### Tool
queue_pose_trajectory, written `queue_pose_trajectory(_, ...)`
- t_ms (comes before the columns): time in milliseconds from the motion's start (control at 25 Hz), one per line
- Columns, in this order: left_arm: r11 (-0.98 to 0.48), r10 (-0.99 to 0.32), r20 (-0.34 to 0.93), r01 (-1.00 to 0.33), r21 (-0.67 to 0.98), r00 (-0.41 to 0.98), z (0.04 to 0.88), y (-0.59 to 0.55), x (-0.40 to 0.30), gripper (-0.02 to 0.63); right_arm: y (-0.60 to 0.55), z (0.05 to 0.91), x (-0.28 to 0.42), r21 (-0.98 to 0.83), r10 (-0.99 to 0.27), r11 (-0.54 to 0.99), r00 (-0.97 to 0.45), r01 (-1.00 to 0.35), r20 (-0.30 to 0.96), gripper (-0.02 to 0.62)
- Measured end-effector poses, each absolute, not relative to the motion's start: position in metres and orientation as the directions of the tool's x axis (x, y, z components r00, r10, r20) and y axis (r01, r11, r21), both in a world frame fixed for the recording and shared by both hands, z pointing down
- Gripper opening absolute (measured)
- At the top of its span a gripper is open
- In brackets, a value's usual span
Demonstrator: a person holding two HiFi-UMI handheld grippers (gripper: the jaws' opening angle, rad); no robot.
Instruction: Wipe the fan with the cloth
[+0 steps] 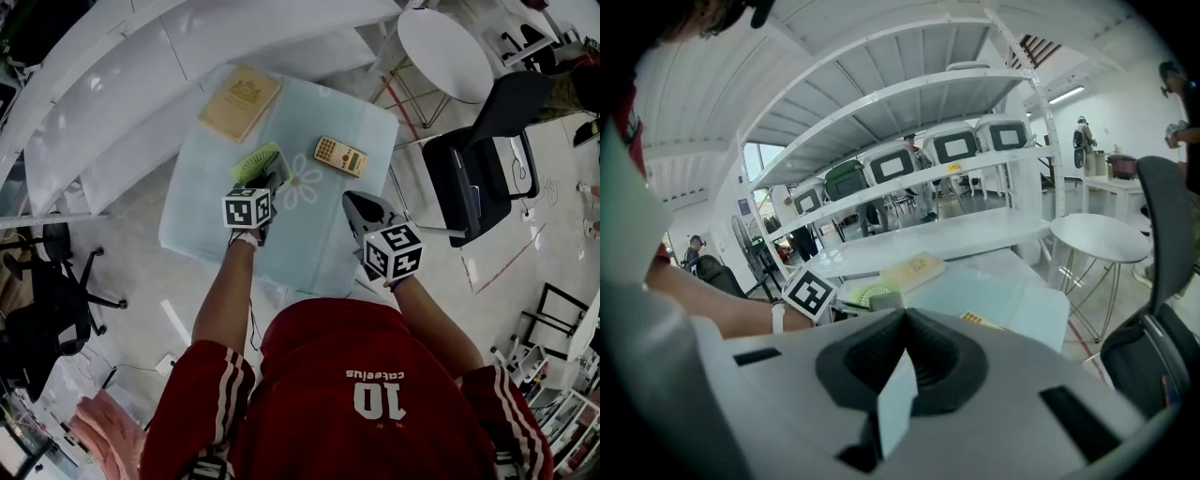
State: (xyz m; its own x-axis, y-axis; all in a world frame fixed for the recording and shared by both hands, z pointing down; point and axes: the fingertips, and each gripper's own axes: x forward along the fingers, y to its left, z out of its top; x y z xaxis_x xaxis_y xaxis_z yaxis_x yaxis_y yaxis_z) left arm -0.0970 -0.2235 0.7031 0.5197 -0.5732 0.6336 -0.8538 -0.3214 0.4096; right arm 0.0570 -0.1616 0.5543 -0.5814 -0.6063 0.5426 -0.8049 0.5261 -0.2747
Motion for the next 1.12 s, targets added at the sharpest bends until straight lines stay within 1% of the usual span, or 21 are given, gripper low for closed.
queue_pose_trajectory(1120, -0.293, -0.591, 0.636, -0.866, 0.404, 0.497, 0.702, -0.206, -0.131, 0.028, -0.147, 0.547, 0.036, -0.256, -0.605, 0.547, -0.587, -0.797, 0.537, 0.003)
